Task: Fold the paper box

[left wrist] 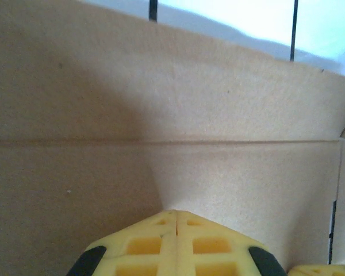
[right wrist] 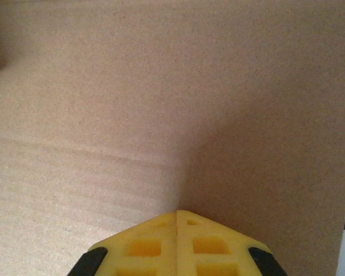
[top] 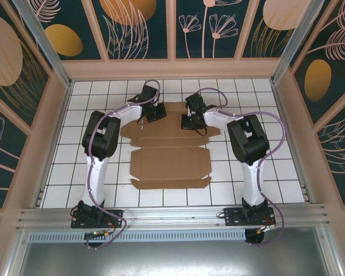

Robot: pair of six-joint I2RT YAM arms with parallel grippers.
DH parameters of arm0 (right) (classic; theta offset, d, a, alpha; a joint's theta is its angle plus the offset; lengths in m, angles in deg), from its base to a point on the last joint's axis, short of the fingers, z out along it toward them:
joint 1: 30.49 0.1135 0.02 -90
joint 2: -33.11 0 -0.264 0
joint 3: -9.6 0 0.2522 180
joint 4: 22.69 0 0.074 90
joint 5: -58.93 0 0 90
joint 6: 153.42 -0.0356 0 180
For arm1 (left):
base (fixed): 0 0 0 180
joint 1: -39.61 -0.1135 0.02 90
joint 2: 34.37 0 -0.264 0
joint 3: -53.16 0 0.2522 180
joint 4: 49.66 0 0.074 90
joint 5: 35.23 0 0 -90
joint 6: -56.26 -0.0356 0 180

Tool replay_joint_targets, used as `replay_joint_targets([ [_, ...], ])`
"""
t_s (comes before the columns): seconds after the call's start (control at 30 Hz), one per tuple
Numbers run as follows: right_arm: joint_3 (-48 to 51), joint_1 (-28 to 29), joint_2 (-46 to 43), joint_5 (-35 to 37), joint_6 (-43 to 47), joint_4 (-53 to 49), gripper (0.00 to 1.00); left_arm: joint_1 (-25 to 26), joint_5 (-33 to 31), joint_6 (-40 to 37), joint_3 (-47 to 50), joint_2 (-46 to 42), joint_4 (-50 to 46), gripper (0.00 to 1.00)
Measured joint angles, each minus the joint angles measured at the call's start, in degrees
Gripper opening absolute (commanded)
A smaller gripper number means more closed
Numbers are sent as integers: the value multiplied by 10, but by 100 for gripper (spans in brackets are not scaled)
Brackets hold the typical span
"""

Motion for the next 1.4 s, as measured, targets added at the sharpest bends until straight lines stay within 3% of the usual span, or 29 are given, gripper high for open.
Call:
replay_joint_targets([
  [0.1, 1, 0, 0, 7, -3, 4, 0, -19, -12, 3, 0, -17, -6, 12],
  [0.27, 5, 0, 0, 10, -10, 12, 0, -85, -45, 20, 19, -74, -3, 45],
  [0.47, 5, 0, 0, 10, -13, 14, 0, -159, -77, 26, 19, -84, 3, 61],
  [0.97, 5, -1, 2, 4, -12, 15, 0, -154, -9, 8, 0, 0, 15, 63],
  [1.4, -9, -1, 15, -2, -8, 20, 0, -154, 101, 18, 31, 2, 111, 58],
])
